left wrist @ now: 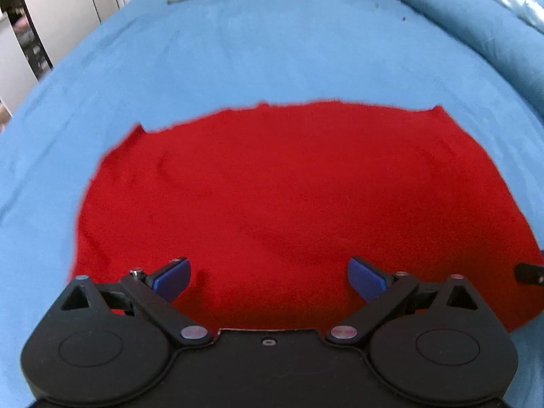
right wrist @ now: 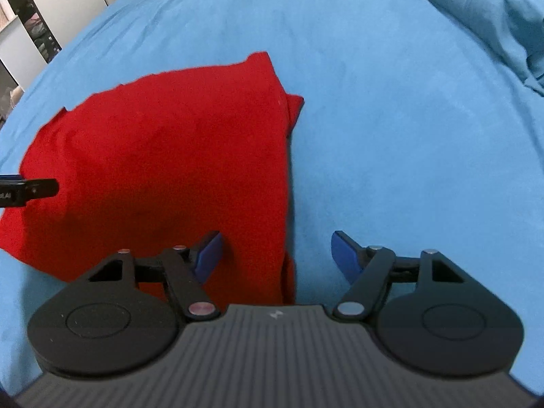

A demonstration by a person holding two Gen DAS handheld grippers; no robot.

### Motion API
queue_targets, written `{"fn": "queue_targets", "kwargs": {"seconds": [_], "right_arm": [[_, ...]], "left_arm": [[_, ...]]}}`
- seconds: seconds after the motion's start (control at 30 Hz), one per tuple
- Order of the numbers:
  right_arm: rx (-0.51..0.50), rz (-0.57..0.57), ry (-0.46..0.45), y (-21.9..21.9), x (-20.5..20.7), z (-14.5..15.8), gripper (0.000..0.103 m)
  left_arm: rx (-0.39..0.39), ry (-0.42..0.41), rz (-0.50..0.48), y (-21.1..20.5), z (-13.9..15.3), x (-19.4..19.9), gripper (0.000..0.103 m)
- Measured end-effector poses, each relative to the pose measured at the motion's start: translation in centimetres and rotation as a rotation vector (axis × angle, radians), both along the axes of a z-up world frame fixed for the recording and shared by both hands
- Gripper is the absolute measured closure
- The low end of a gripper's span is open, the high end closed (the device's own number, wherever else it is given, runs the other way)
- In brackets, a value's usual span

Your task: Fold small clothes

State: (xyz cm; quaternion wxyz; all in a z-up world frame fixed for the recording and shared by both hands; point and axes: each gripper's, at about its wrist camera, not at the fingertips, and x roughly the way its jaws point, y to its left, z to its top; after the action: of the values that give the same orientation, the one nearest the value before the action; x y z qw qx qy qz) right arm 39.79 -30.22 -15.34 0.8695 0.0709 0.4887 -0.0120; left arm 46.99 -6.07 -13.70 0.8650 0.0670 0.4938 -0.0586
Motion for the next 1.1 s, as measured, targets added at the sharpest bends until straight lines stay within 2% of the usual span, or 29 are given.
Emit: {"fn": "queue_targets", "kwargs": {"seconds": [0.13, 0.23, 0.3, 0.4, 0.47, 0.53, 0.63, 0.7, 0.8, 0.87, 0.97, 1.1], "right_arm": [[-0.019, 0.030, -0.011, 1.0, 0.2, -1.2, 0.024], [-0.043, 0.085, -0.021, 1.9, 0.1, -1.1, 0.038], [-0.026, 0.096, -0.017, 1.9, 0.0, -1.0, 0.043], [0.027, 0.079, -0.004, 1.2, 0.1, -1.0, 0.057], [0.091, 0.041, 0.013, 0.3, 0.6, -1.0, 0.078], [0.191, -0.025, 0.037, -0.9, 0.8, -0.7, 0.080], [0.353, -0.180, 0.092, -2.5, 1.0, 0.2, 0.081], [0.449, -0.250, 0.076, -3.0, 0.9, 1.6, 0.081], [0.560, -0.269, 0.011, -1.6, 1.2, 4.8, 0.081], [0.590, -0.220, -0.035, 0.6, 1.9, 7.3, 0.081], [0.594, -0.068, -0.075, 6.3, 4.0, 10.7, 0.081], [0.536, 0.194, -0.070, 16.4, 7.0, 12.2, 0.081]], "left_arm": [[0.005, 0.081, 0.048, -0.4, -2.3, 1.2, 0.000], [-0.038, 0.106, 0.082, 0.5, -3.0, 1.8, 0.000], [-0.057, 0.123, 0.085, 1.1, -3.1, 2.1, 0.000], [-0.065, 0.140, 0.086, 1.3, -3.3, 2.4, 0.000], [-0.065, 0.148, 0.088, 1.0, -3.3, 2.5, 0.000], [-0.060, 0.158, 0.084, 0.9, -3.2, 2.7, 0.000], [-0.052, 0.184, 0.063, 0.8, -2.9, 3.2, 0.000], [-0.060, 0.206, 0.050, 1.1, -2.5, 3.6, 0.000], [-0.063, 0.197, 0.027, 2.4, -0.9, 3.3, 0.000], [-0.071, 0.174, 0.020, 4.1, 0.6, 2.8, 0.000], [-0.093, 0.152, 0.027, 8.0, 2.7, 1.6, 0.000], [-0.068, 0.141, 0.046, 14.1, 3.7, -0.4, 0.000]]}}
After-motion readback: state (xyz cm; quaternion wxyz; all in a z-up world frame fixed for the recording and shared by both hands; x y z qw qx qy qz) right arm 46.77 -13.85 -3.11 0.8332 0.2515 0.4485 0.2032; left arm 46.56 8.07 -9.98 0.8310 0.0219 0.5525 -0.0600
